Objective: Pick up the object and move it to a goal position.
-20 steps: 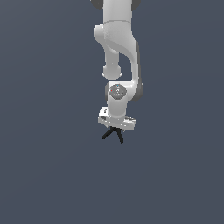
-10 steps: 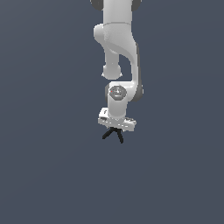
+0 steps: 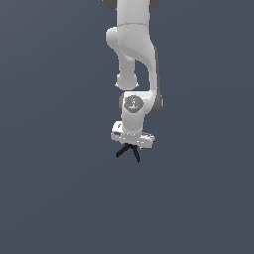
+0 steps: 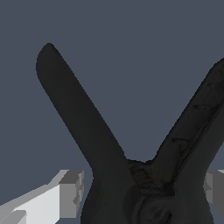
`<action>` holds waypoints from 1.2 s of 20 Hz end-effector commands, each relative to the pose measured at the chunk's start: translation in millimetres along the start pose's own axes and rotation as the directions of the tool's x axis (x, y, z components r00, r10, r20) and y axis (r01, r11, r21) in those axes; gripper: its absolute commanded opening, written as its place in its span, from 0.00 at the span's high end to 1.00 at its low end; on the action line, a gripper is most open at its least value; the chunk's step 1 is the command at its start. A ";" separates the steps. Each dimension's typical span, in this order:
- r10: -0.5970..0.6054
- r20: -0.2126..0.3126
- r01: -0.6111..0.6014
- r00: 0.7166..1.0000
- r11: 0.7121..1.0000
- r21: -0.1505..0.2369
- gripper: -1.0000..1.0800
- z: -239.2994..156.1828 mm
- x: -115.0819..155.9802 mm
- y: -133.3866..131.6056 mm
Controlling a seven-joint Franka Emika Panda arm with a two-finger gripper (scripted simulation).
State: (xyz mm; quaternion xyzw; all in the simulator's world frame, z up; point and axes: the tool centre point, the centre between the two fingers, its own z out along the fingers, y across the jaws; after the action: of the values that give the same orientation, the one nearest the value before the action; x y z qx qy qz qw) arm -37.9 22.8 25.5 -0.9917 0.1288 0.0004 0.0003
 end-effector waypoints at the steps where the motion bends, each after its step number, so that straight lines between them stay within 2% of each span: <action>1: 0.000 -0.003 0.000 1.000 1.000 0.001 1.00 -7.5 0.3 0.9; 11: 0.001 -0.002 -0.001 1.000 1.000 0.001 1.00 -67.4 -5.5 12.2; 24: 0.002 -0.001 -0.002 1.000 1.000 0.001 1.00 -207.3 -17.0 38.0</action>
State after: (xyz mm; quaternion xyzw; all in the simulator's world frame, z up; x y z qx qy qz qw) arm -61.7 -7.1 215.0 -0.9915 0.1298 0.0001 0.0005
